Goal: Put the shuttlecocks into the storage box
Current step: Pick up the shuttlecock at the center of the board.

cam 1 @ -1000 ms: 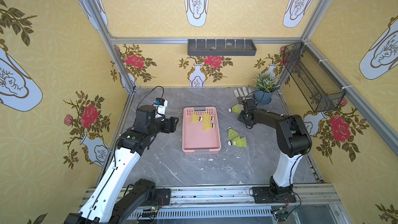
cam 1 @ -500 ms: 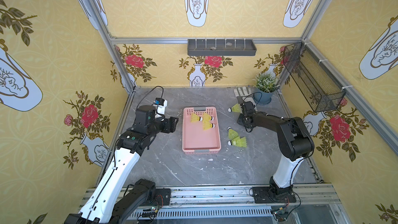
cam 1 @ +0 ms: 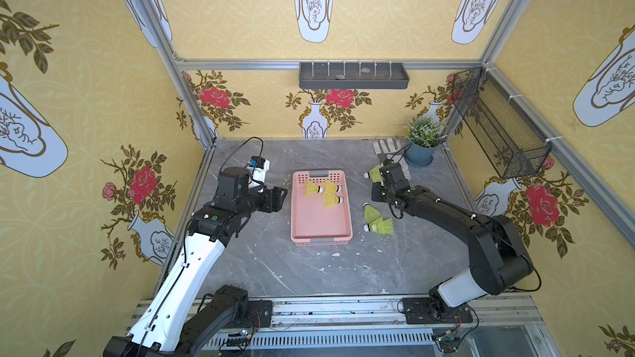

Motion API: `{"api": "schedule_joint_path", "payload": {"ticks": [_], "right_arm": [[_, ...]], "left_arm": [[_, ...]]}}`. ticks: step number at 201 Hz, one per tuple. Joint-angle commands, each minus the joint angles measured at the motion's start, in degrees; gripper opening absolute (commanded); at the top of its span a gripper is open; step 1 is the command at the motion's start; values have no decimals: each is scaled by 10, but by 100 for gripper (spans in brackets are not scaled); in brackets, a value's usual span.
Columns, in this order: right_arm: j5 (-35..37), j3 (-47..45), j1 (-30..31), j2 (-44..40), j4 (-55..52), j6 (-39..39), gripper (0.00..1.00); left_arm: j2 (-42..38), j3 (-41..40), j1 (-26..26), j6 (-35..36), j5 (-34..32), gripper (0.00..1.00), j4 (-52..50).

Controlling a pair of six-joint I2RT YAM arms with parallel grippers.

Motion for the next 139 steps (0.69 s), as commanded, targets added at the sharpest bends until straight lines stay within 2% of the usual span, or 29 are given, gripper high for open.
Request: {"api": "schedule_joint_path", "payload": {"ticks": [1, 30, 81, 139], "right_arm": [[-82, 11, 12, -25, 13, -66, 23], [-149, 41, 29, -41, -15, -112, 23], [-175, 53, 89, -51, -18, -232, 23], [-263, 83, 131, -32, -51, -293, 24]], "left_arm": [[7, 0, 0, 1, 55, 78, 14], [24, 0, 0, 0, 131, 77, 26], [91, 26, -4, -42, 277, 73, 50], [122, 60, -32, -2, 328, 67, 45]]}}
